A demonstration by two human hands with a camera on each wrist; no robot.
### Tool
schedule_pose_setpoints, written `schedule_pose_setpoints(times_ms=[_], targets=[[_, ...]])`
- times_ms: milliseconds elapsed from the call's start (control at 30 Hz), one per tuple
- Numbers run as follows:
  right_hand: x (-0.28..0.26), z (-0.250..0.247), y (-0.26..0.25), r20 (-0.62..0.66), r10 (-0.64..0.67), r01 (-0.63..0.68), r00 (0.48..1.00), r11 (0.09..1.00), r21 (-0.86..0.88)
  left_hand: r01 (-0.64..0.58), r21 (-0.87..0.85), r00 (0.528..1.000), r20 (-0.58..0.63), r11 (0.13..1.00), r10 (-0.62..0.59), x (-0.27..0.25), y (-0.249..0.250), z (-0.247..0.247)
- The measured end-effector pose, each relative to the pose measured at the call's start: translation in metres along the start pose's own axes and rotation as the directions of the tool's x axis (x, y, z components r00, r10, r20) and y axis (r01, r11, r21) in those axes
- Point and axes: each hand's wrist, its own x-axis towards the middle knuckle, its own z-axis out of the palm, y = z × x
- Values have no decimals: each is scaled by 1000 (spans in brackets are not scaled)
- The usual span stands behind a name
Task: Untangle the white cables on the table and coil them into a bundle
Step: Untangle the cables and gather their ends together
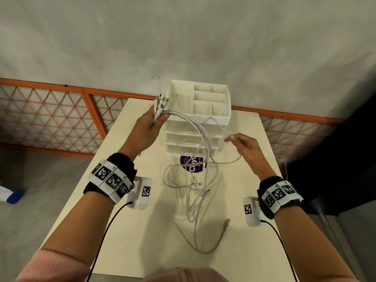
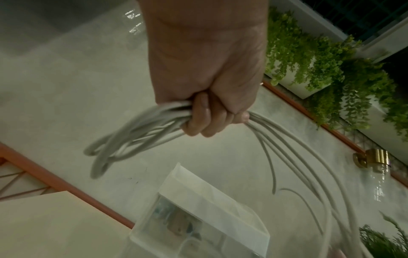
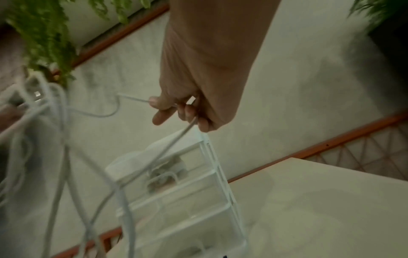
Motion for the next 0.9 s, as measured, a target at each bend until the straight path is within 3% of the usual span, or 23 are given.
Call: schedule_pose_setpoints(times_ms=[133,267,333,433,500,600,767,900], targets=[[1,-12,19,-48,34,-42,998,985,-166,-13,59,999,-48,998,16,5,-3,-1],[10,-24,40,-249,2,-108,968,905,-412,-33,39,991,-130,999,37,9,-7,1],[9,-33,46,-297,9,-148,955,881,-449,-31,41,985,-168,999,38,11,-9,-1],[6,-31,50,-283,155,-269,947,863,-428,-25,90,983,-181,996,41,11,-5,0],[3,-24,44,-315,236,-333,919,892,-305,-25,73,978,-204,997,40,12,-5,2],[1,-17,26,-248,287,-277,925,958,77,-12,70,982,-188,997,25,11,-8,6],[15,-5,-28,6,180,-172,984,929,328,-72,220,997,8,973,72,-2,-11,24],[32,11,-61,17,50,-52,999,901,430,-100,249,983,177,963,57,-14,-12,44]])
